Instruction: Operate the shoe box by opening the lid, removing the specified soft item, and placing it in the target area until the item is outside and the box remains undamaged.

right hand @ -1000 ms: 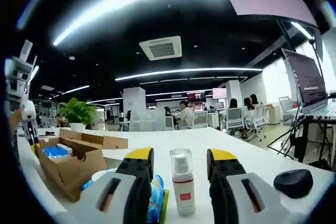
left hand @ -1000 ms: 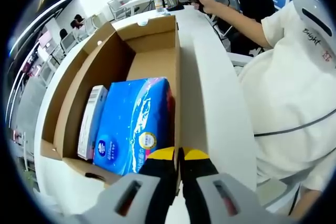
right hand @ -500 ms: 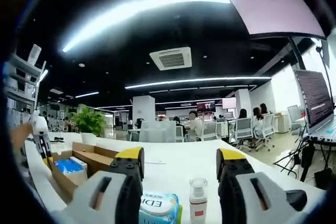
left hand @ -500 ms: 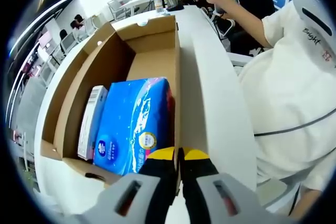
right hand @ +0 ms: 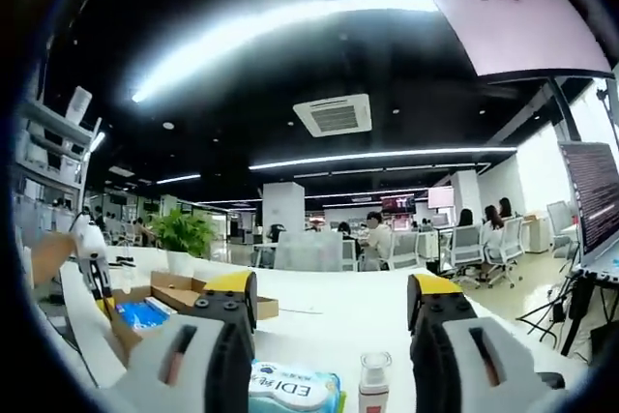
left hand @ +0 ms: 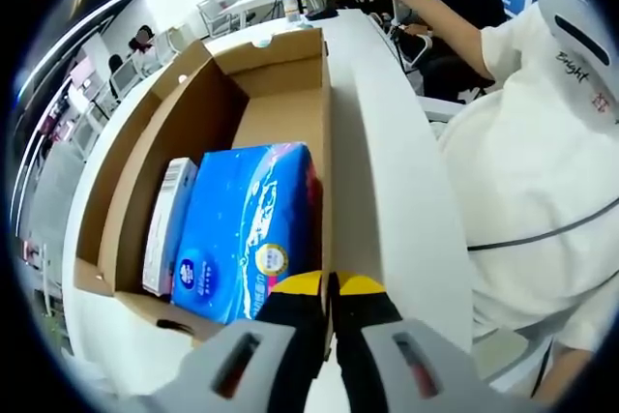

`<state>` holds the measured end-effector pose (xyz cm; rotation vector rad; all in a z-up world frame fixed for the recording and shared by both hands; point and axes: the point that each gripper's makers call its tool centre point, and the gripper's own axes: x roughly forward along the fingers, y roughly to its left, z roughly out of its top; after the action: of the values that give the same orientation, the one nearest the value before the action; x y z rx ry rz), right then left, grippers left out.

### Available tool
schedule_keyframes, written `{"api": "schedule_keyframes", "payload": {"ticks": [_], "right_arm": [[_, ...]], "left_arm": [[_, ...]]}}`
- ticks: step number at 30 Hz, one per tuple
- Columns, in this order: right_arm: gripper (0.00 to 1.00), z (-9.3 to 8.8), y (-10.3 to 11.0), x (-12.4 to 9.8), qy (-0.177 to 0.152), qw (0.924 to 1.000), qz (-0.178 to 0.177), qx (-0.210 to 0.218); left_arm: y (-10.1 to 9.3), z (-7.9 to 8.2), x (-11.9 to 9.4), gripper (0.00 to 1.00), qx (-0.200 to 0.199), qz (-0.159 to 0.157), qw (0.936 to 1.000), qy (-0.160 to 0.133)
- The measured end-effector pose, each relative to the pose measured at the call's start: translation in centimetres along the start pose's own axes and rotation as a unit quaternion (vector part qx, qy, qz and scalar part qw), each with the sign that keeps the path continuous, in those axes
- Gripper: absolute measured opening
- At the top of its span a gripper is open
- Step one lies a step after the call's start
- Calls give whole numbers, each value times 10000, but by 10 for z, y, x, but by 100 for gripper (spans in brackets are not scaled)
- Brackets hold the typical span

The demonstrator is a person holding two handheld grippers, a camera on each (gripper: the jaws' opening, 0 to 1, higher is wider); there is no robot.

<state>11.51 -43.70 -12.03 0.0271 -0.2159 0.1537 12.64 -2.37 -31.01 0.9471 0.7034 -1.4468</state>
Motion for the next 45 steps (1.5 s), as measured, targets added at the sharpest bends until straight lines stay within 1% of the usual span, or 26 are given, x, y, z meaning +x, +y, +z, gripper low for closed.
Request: {"api": "schedule_keyframes", "payload": {"ticks": [3,5,6,9,11,14,15,16,19,20,21,22,23,25,26,27,28,30,31,32,34,38,40,42,43,45], "right_arm": [[63,2,19,8,115,9987,498,-39],[56,0,23,13,316,9981,530,57],[51,1,30,14,326,9972,670,58],[52,9,42,20,187,9961,855,62],[52,10,52,23,252,9939,1070,60],[51,10,57,26,316,9926,1165,113],[50,11,63,27,390,9907,1296,104],[50,11,68,28,422,9896,1375,76],[50,16,94,32,513,9827,1754,-312],[47,16,99,34,583,9808,1813,-421],[38,13,104,36,737,9774,1887,-607],[32,9,108,37,917,9744,1909,-748],[31,8,116,41,972,9710,1998,-878],[41,9,137,48,1036,9642,2330,-733],[42,7,144,49,1097,9597,2476,-752],[41,2,156,50,1227,9506,2717,-865],[41,-2,164,52,1335,9446,2832,-982],[41,-6,173,56,1374,9353,2895,-1498],[41,-7,175,58,1390,9341,2850,-1643],[41,-8,176,58,1395,9333,2857,-1667],[41,-13,193,58,1501,9242,3165,-1521],[42,-20,210,66,1698,9132,3404,-1459],[44,-25,220,66,1788,9017,3622,-1545],[46,-29,228,69,1846,8973,3698,-1552],[46,-31,234,71,1888,8926,3786,-1559],[46,-34,241,76,1953,8888,3874,-1475]], "left_arm": [[0,0,0,2,15,3,10000,-8],[-1,0,0,1,12,-22,10000,-2],[-1,0,0,1,8,-28,10000,-1],[-1,0,0,1,-5,-42,10000,5],[-2,1,0,1,5,-29,10000,-18],[-2,1,0,1,34,-16,10000,-44],[-2,1,0,1,35,-17,10000,-50],[-3,1,0,1,33,-18,10000,-40],[-2,1,1,1,28,-16,10000,-12],[-3,1,1,1,14,-16,10000,-5],[-6,2,2,1,24,-11,10000,-3],[-7,2,2,1,20,-10,10000,-5],[-5,2,2,1,19,-3,10000,-10],[-4,1,2,2,30,17,10000,-19],[-4,1,1,2,38,27,10000,-30],[-3,1,1,2,51,28,10000,-43],[-2,1,1,2,48,23,10000,-42],[-2,0,1,2,28,-6,10000,-24],[0,0,1,2,21,-15,10000,-22],[1,-1,1,2,26,-17,10000,-22],[4,-2,0,1,27,-34,10000,-26],[7,-3,1,1,-28,-67,10000,18],[8,-3,0,1,-15,-50,10000,14],[9,-4,0,1,-11,-39,10000,1],[9,-4,0,1,-7,-37,10000,-2],[9,-4,0,1,-5,-38,10000,-5]]}}
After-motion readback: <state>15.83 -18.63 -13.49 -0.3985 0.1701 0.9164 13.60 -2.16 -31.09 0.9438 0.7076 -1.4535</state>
